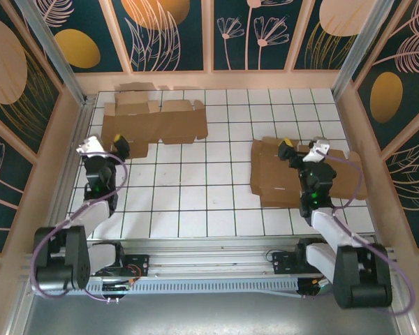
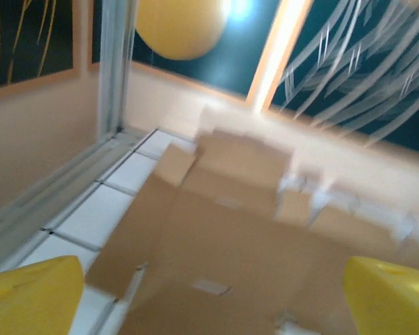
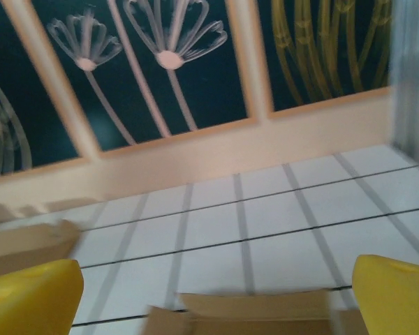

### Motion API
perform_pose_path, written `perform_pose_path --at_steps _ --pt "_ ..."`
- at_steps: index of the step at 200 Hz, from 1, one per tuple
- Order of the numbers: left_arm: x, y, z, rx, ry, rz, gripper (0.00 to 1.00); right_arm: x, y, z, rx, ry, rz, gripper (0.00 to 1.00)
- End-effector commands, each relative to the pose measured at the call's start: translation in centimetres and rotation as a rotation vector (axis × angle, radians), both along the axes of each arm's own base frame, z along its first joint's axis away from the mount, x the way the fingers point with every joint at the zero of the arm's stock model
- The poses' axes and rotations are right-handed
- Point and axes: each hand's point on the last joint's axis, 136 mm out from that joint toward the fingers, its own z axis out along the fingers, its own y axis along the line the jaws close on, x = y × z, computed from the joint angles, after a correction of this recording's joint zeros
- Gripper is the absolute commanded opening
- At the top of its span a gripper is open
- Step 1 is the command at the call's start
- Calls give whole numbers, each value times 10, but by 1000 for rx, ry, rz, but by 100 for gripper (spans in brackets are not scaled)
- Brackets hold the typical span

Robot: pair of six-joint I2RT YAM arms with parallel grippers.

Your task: Fold the paper box

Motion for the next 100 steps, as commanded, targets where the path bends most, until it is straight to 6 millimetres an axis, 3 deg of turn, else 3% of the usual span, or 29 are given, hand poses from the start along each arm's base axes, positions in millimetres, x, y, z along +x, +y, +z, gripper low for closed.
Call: perform_pose_path --at_steps 1,5,17,42,68,89,94,100 --pt "5 -54 -35 -460 223 -140 87 -4 26 -18 196 314 76 99" --pt "7 -71 -37 -508 252 -182 86 -5 32 -23 224 366 100 99" --pt "7 -124 -41 -596 330 -311 85 -6 48 -13 288 454 174 99" --pt "-4 -217 -44 -628 449 -466 78 -13 75 11 318 517 329 99" --pt "-18 -311 -51 -642 565 -640 73 -15 76 27 301 535 342 99" --pt "-34 -378 -68 -634 664 -755 67 -15 73 30 287 546 322 99" --pt "-35 -395 -61 -634 659 -787 67 -16 72 30 287 543 315 99" --pt "-37 -411 -71 -623 686 -804 66 -17 70 30 288 538 306 99"
